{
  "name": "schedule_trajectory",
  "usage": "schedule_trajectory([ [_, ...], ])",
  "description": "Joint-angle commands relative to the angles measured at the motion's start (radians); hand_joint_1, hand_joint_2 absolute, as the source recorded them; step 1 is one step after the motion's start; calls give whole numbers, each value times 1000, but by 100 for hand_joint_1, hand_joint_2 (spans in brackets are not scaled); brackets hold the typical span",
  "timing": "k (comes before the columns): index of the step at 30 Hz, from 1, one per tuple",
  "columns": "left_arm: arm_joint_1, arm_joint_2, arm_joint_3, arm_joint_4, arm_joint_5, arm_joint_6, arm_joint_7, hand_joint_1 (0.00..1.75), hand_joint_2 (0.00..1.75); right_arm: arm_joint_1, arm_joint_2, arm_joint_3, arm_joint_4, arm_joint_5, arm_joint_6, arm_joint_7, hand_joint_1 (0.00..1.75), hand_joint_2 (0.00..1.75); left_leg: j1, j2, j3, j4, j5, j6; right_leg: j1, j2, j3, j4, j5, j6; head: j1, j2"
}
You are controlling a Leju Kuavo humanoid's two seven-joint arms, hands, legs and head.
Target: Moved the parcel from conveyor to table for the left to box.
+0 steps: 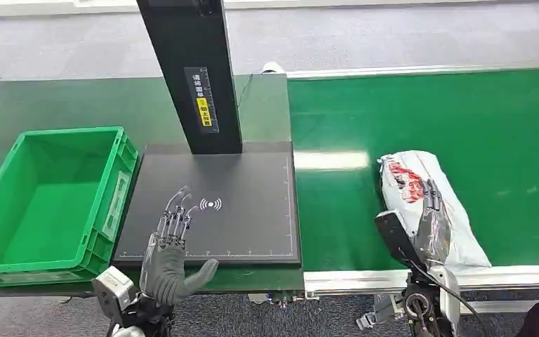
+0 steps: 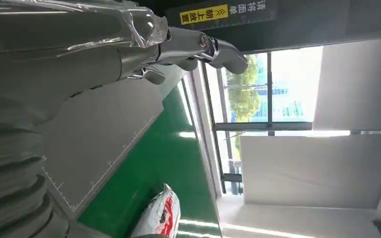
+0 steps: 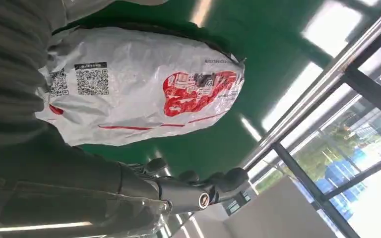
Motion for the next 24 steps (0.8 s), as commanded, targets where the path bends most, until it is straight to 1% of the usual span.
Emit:
schedule_trajectory([
  [1, -18, 4, -15, 28, -2, -5, 18, 0, 175, -69, -27, -127, 222, 195, -63, 149, 0, 175, 1, -2, 1, -1, 1, 2, 2, -3, 3, -3, 1, -3, 0, 0],
  [2, -18, 2, -16, 27, -4, -6, 21, 0, 175, -71, -33, -142, 241, 250, -74, 194, 0, 175, 1, -2, 1, -1, 1, 2, 2, -2, 2, -3, 1, -4, 0, 0],
  [3, -19, 2, -18, 24, -8, -9, 27, 0, 175, -68, -44, -143, 255, 357, -101, 278, 0, 175, 1, -2, 2, -1, 0, 3, 2, -2, 3, -3, 1, -4, 0, 0],
  [4, -19, 0, -18, 19, -9, -9, 32, 0, 175, -65, -43, -160, 255, 364, -92, 286, 0, 175, 0, -1, 1, -1, 0, 2, 1, -2, 2, -2, 0, -2, 0, 0],
  [5, -19, 0, -18, 17, -10, -8, 34, 0, 175, -65, -43, -172, 258, 371, -77, 302, 0, 175, 1, -2, 1, -1, 0, 3, 2, -3, 3, -3, 1, -4, 0, 0],
  [6, -20, 2, -17, 12, -10, -8, 38, 0, 175, -63, -41, -186, 258, 378, -52, 314, 0, 175, 1, -3, 1, -1, 0, 2, 1, -3, 2, -2, 0, -3, 0, 0],
  [10, -20, 2, -17, 12, -10, -8, 38, 0, 175, -63, -41, -186, 258, 378, -52, 314, 0, 175, 2, -1, 2, -2, 0, 4, 3, -2, 3, -4, 1, -6, 0, 0],
  [11, -20, 2, -17, 12, -10, -8, 38, 0, 175, -63, -41, -186, 258, 378, -52, 314, 0, 175, 0, -1, 1, 0, 0, 2, 1, -1, 1, -1, 0, -2, 0, 0],
  [13, -20, 4, -16, 11, -10, -9, 42, 0, 175, -67, -34, -195, 260, 385, 3, 339, 0, 175, 1, -1, 0, -1, 0, 2, 1, -2, 1, -2, 1, -4, 0, 0],
  [16, -26, 1, -14, 21, -9, -10, 49, 0, 175, -85, -27, -209, 294, 357, 100, 340, 0, 175, 0, 0, 1, 0, 0, 1, 1, -1, 1, -1, 0, -2, 0, 0],
  [18, -27, 0, -12, 25, -9, -12, 49, 0, 175, -86, -20, -200, 296, 331, 134, 313, 0, 175, 1, -1, 1, -1, 0, 3, 2, -2, 2, -3, 1, -4, 0, 0],
  [20, -25, -3, -10, 30, -9, -14, 49, 0, 175, -75, -18, -183, 286, 338, 171, 325, 0, 175, 0, 0, 1, -1, 0, 2, 1, -1, 1, -1, 0, -3, 0, 0],
  [23, -22, -9, -11, 37, -13, -13, 49, 0, 175, -56, -15, -178, 280, 360, 223, 361, 0, 175, 1, -1, 1, -2, 0, 3, 2, -1, 2, -3, 1, -5, 0, 0],
  [24, -25, -10, -12, 41, -13, -14, 49, 0, 175, -55, -15, -180, 283, 358, 239, 363, 0, 175, 1, -1, 1, -1, 0, 2, 2, -1, 2, -2, 0, -4, 0, 0],
])
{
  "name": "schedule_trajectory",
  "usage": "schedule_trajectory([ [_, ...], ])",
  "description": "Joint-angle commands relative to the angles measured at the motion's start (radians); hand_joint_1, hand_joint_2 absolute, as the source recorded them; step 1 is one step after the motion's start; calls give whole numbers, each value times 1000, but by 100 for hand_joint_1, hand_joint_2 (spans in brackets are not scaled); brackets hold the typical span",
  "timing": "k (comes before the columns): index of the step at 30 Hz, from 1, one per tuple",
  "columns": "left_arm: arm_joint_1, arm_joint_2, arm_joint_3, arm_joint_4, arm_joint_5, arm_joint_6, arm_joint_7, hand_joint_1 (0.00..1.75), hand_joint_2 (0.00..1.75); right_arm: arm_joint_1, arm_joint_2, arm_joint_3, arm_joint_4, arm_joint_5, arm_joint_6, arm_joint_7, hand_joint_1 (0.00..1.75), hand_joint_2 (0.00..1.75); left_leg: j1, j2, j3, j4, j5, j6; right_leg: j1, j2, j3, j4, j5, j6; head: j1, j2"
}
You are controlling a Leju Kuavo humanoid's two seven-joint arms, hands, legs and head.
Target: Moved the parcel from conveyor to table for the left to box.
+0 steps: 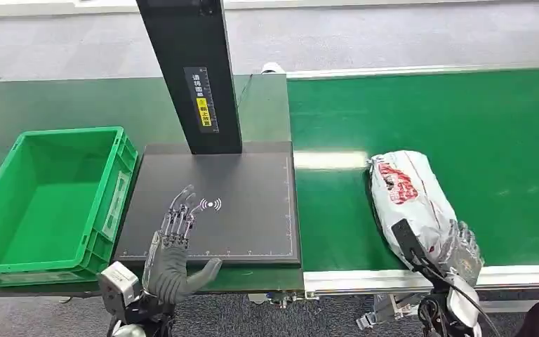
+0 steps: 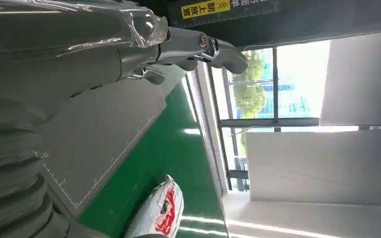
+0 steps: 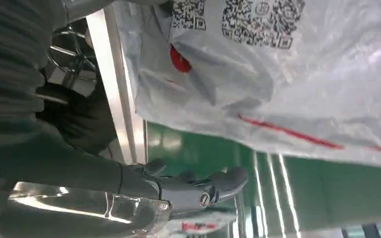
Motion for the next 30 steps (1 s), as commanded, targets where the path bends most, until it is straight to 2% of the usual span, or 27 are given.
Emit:
schedule_trajectory([
  [1, -28, -9, -6, 65, -4, -8, 9, 0, 175, -11, 10, -12, 90, 14, 164, 42, 0, 175, 1, -1, 2, -2, 0, 3, 2, -2, 2, -3, 1, -5, 0, 0],
  [8, -63, -17, -11, 106, -5, -9, 9, 0, 175, -22, 8, 8, 150, 16, 236, 25, 0, 175, 1, -2, 3, -2, 1, 2, 2, -3, 3, -3, 1, -4, 0, 0],
  [12, -78, -20, -11, 119, -5, -8, 15, 0, 175, -34, -5, 51, 196, 10, 322, -4, 0, 175, 1, -2, 4, -2, 1, 2, 2, -2, 5, -3, 1, -4, 0, 0],
  [23, -61, -13, -10, 123, -2, 1, 8, 0, 175, -35, -16, 88, 217, 13, 327, -32, 0, 175, 2, 0, 11, -2, 1, 2, 3, -1, 10, -4, 1, -4, 0, 0],
  [24, -56, -12, -7, 123, -1, 6, 5, 0, 175, -39, -18, 91, 218, 13, 325, -35, 40, 175, 2, 1, 13, -1, -1, 2, 2, 1, 11, -3, 0, -3, 0, 0],
  [25, -53, -10, -7, 123, 1, 9, 3, 0, 175, -44, -23, 98, 224, 14, 323, -35, 168, 175, 2, 1, 12, -2, 0, 2, 3, 0, 11, -4, 1, -4, 0, 0],
  [26, -52, -9, -7, 123, 2, 10, 2, 0, 175, -47, -24, 100, 226, 13, 323, -35, 175, 175, 2, 1, 13, -1, 0, 2, 3, 0, 11, -3, 1, -3, 0, 0],
  [30, -49, -9, -5, 116, 7, 20, -4, 0, 175, -89, -34, 126, 269, 13, 306, -45, 175, 175, 2, 4, 11, -2, 1, 3, 3, 3, 11, -5, 3, -5, 0, 0],
])
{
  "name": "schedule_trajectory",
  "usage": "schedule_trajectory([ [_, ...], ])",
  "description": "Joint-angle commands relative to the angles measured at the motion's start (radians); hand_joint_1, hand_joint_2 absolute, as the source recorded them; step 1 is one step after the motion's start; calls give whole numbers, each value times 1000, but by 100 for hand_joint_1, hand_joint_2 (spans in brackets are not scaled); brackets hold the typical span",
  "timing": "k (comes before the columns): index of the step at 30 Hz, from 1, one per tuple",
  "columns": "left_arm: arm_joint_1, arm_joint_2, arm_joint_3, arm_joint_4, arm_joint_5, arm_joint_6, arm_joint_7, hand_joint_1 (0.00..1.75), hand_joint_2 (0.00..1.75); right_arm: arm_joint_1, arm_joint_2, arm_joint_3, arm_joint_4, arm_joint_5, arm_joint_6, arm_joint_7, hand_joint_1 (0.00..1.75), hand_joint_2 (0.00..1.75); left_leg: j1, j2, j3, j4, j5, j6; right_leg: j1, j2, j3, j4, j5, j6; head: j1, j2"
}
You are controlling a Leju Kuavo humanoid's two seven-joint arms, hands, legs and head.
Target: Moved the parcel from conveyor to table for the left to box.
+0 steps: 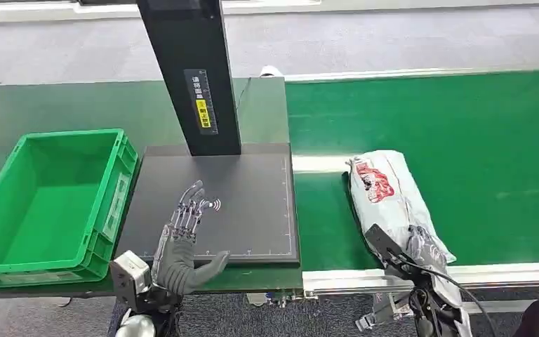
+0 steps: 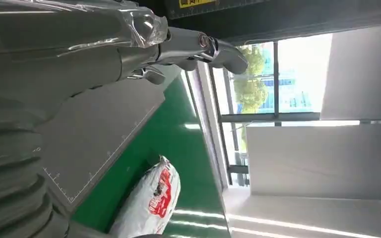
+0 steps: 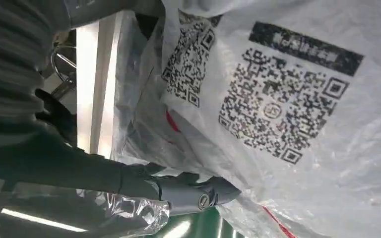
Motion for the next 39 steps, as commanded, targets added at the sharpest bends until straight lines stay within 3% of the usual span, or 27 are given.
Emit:
schedule_trajectory([
  [1, 0, 8, -3, 48, 8, 17, -12, 0, 175, -27, -33, 75, 156, 4, -7, -9, 175, 175, 0, -2, -2, -1, 2, 3, 1, -3, 0, -2, 2, -3, 0, 0],
  [10, 25, 6, 9, 8, 8, 22, -9, 0, 175, -46, -39, 128, 160, 3, -59, -49, 175, 175, 1, -2, 2, 0, 0, 2, 1, -2, 1, -1, 0, -2, 0, 0],
  [15, 57, 12, 31, -42, 4, 19, -11, 0, 175, -37, -32, 138, 54, -23, -135, -112, 175, 175, 1, -1, -3, 0, 1, 3, 2, -1, -3, -2, 2, -3, 0, 0],
  [19, 57, 13, 32, -43, 4, 19, -11, 0, 175, -40, -32, 138, 53, -23, -133, -111, 175, 175, 1, 0, -4, 0, 0, 2, 1, -1, -4, 0, 1, -3, 0, 0],
  [22, 75, 16, 35, -63, 0, 20, -17, 0, 175, -29, -13, 99, -22, -85, -215, -160, 175, 175, 1, -1, -6, 0, 0, 3, 1, -1, -6, -1, 1, -4, 0, 0],
  [28, 98, 22, 40, -90, -1, 23, -28, 0, 175, -7, 9, 60, -171, -185, -265, -196, 175, 175, 1, 0, -11, 0, 0, 3, 2, -1, -11, 0, 1, -4, 0, 0],
  [29, 102, 19, 43, -96, -1, 27, -32, 0, 175, 2, 22, 43, -217, -222, -346, -246, 175, 175, 1, -2, -11, 0, 0, 4, 2, -2, -10, -1, 1, -6, 0, 0],
  [31, 104, 18, 44, -102, 0, 28, -33, 0, 175, 7, 27, 37, -254, -246, -360, -257, 175, 175, 1, -2, -12, 0, 0, 3, 1, -2, -11, 0, 1, -4, 0, 0],
  [33, 105, 17, 45, -103, 1, 34, -37, 0, 175, 15, 38, 30, -305, -287, -452, -336, 175, 175, 0, -2, -13, 1, 0, 3, 1, -2, -12, 0, 0, -3, 0, 0],
  [39, 91, 26, 35, -83, 7, 42, -54, 0, 175, 70, 62, 78, -450, -284, -539, -458, 175, 175, 0, -2, -13, 0, 0, 3, 1, -2, -12, 0, 0, -4, 0, 0],
])
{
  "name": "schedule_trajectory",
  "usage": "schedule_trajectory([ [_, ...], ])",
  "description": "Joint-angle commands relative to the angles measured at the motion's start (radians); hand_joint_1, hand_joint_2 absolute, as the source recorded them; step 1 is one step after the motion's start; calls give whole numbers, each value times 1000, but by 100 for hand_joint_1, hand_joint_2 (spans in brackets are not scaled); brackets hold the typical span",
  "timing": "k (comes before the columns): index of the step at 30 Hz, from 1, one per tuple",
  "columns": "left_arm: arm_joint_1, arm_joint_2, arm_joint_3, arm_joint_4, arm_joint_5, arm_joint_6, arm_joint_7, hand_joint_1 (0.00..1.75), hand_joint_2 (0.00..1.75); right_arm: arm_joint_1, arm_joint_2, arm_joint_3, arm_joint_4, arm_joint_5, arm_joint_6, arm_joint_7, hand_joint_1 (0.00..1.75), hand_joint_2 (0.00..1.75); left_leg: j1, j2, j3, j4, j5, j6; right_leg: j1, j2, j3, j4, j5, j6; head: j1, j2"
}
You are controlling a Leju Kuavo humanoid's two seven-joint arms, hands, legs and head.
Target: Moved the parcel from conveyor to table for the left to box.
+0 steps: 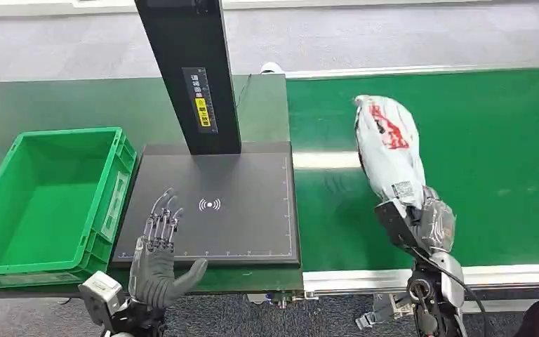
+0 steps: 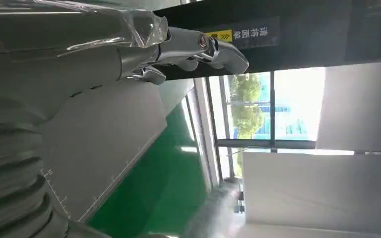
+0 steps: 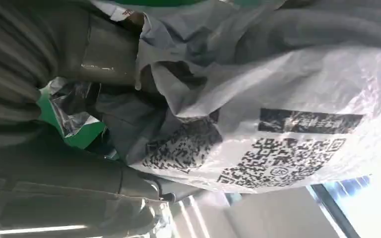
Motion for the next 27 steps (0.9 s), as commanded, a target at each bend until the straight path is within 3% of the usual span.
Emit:
schedule_trajectory([
  [1, -9, 19, -6, 28, 6, 5, -16, 0, 175, 47, 53, 9, -196, 16, -76, -98, 175, 175, 0, -1, 0, 0, 0, 1, 0, -1, 0, 0, 0, -2, 0, 0],
  [6, -47, 31, -17, 72, 5, -15, -29, 0, 175, 56, 20, 173, -170, 144, -9, -174, 175, 175, 1, 0, 0, -1, 0, 2, 2, -1, 1, -1, 1, -4, 0, 0],
  [17, -50, 31, -17, 76, 5, -17, -30, 0, 175, 53, 16, 176, -162, 148, -7, -173, 175, 175, 0, 0, 1, -1, 0, 2, 0, -1, 1, -1, 0, -2, 0, 0],
  [20, -78, 32, -27, 114, 4, -40, -44, 0, 175, 9, -12, 282, -81, 285, 54, -154, 175, 175, 0, -1, 1, -1, 1, 2, 1, -2, 1, -2, 1, -4, 0, 0],
  [27, -143, 38, -59, 203, 5, -63, -57, 0, 175, -237, -92, 587, 186, 327, 148, -163, 175, 175, 0, 5, 0, -1, 1, 2, 1, 4, -1, -1, 3, -3, 0, 0],
])
